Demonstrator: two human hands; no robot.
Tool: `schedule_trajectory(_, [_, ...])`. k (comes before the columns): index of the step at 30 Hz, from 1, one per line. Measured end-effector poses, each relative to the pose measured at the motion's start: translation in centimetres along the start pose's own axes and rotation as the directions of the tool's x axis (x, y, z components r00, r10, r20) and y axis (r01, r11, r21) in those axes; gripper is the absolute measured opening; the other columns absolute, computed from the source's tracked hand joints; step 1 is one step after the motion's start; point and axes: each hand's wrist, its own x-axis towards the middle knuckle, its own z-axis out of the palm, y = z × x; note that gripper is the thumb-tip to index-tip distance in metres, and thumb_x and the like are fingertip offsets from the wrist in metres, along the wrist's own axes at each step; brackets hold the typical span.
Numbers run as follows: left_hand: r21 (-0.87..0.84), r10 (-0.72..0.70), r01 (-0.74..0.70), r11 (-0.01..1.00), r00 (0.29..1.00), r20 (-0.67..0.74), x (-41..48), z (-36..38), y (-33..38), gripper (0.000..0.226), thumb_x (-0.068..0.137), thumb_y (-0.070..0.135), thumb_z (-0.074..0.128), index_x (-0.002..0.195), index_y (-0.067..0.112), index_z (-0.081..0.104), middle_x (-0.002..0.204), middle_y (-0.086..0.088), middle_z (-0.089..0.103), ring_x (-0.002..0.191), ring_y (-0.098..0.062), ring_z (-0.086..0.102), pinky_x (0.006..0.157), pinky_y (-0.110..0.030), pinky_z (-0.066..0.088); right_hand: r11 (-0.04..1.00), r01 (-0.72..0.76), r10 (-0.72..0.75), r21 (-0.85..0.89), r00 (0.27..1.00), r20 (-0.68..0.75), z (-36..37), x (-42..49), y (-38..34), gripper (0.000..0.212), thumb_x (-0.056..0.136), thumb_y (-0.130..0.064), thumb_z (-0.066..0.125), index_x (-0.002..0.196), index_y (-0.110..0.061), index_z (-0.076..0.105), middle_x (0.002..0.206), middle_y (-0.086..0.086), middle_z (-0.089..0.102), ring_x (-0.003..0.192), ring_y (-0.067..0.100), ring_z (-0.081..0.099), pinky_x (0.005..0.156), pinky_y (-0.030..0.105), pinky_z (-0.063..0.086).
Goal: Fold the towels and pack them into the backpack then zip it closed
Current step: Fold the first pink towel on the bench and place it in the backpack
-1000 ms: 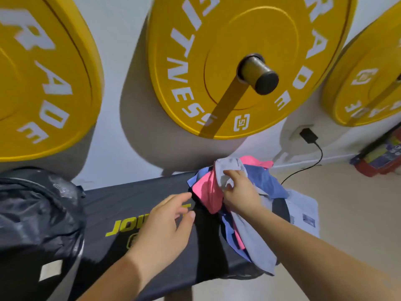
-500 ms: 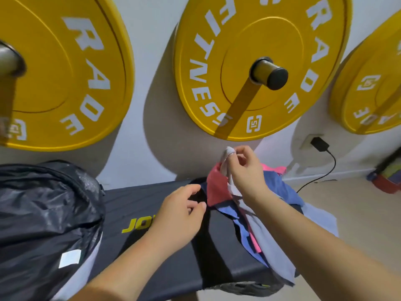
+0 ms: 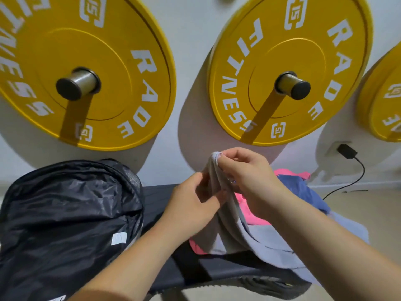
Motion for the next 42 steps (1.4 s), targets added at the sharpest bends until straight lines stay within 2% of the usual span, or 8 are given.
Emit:
schedule_trajectory(6, [-0.021,-0.13,0.129,0.991,0.991,-0.035,-1.0,0.6,-1.4,0.01,0.093,0.022,0.064,0.083,0.021,0.067,0.086,-0.02,0.072,0.07,-0.021,0.065,0.07,-0.046,0.057,0.979,-0.163,0.155,0.121,0.985,0.074,-1.0,-0.5,2.3,0.008,0.093,-0.004,0.06,0.091,-0.01,0.065,0.078,0.013,0.06,0.064,0.023,0.056,0.063,0.032,0.049])
schedule_trajectory(12, [-0.279,-0.17,0.15,0.949,0.984,-0.046,-1.0,3.2,-0.4,0.011,0.1,0.019,0.064,0.104,0.01,0.07,0.092,-0.009,0.079,0.088,-0.026,0.077,0.082,-0.044,0.064,0.721,-0.034,0.29,-0.692,0.922,0.257,-5.4,-0.4,6.8,0.031,0.083,-0.028,0.076,0.112,-0.036,0.068,0.101,-0.004,0.067,0.09,0.018,0.066,0.068,0.03,0.057])
schedule_trajectory(17, [-0.066,-0.162,0.155,0.986,0.98,-0.12,1.5,4.1,-3.6,0.014,0.095,0.012,0.067,0.1,0.023,0.072,0.096,0.002,0.076,0.093,-0.016,0.071,0.079,-0.026,0.053,0.744,-0.287,0.188,-0.604,0.957,-0.223,-10.2,2.2,9.1,0.014,0.089,-0.012,0.053,0.077,-0.013,0.061,0.054,0.01,0.054,0.041,0.025,0.049,0.037,0.022,0.035])
schedule_trajectory(23, [0.559,-0.187,0.065,0.827,0.968,0.165,3.4,7.0,-12.7,0.038,0.091,0.021,0.069,0.129,0.021,0.063,0.135,0.001,0.058,0.125,-0.019,0.057,0.105,-0.031,0.045,0.865,-0.276,-0.007,-0.42,0.828,-0.56,-14.8,4.4,9.6,0.007,0.08,-0.012,0.054,0.083,-0.008,0.058,0.067,0.006,0.055,0.063,0.028,0.058,0.058,0.036,0.05])
schedule_trajectory(27, [0.703,-0.244,-0.021,0.711,0.93,0.275,3.4,9.2,-14.9,0.073,0.096,0.022,0.061,0.16,0.026,0.027,0.159,-0.007,0.039,0.147,-0.027,0.036,0.118,-0.033,0.032,0.808,-0.372,0.167,-0.457,0.888,-0.428,-13.5,4.0,11.0,0.039,0.071,-0.023,0.058,0.109,-0.011,0.057,0.103,0.014,0.059,0.071,0.024,0.055,0.054,0.026,0.038])
schedule_trajectory(31, [0.83,-0.338,0.005,0.558,0.914,0.222,2.5,9.1,-16.7,0.06,0.096,0.022,0.06,0.153,0.022,0.04,0.149,-0.004,0.051,0.14,-0.029,0.043,0.111,-0.039,0.041,0.755,-0.31,0.215,-0.578,0.95,-0.228,-12.1,3.2,11.5,0.011,0.09,-0.018,0.059,0.1,-0.021,0.063,0.084,0.003,0.063,0.066,0.016,0.056,0.061,0.026,0.043])
schedule_trajectory(36, [0.89,-0.35,0.001,0.456,0.92,0.178,1.6,8.1,-16.8,0.019,0.095,0.021,0.057,0.113,0.019,0.065,0.119,-0.005,0.059,0.12,-0.03,0.05,0.093,-0.043,0.051,0.48,-0.19,0.48,-0.856,0.874,0.075,-10.6,2.1,12.8,0.056,0.1,-0.031,0.053,0.152,-0.016,0.042,0.16,0.002,0.039,0.144,0.021,0.04,0.115,0.028,0.032])
schedule_trajectory(42, [0.521,-0.227,0.244,0.818,0.969,-0.097,2.3,4.1,-12.6,0.004,0.096,0.013,0.05,0.094,0.01,0.05,0.085,-0.007,0.063,0.079,-0.029,0.058,0.064,-0.037,0.042,0.326,-0.288,0.6,-0.9,0.799,-0.039,-13.1,0.6,16.2,0.058,0.101,-0.032,0.048,0.156,-0.027,0.032,0.155,0.008,0.046,0.134,0.025,0.049,0.108,0.024,0.035])
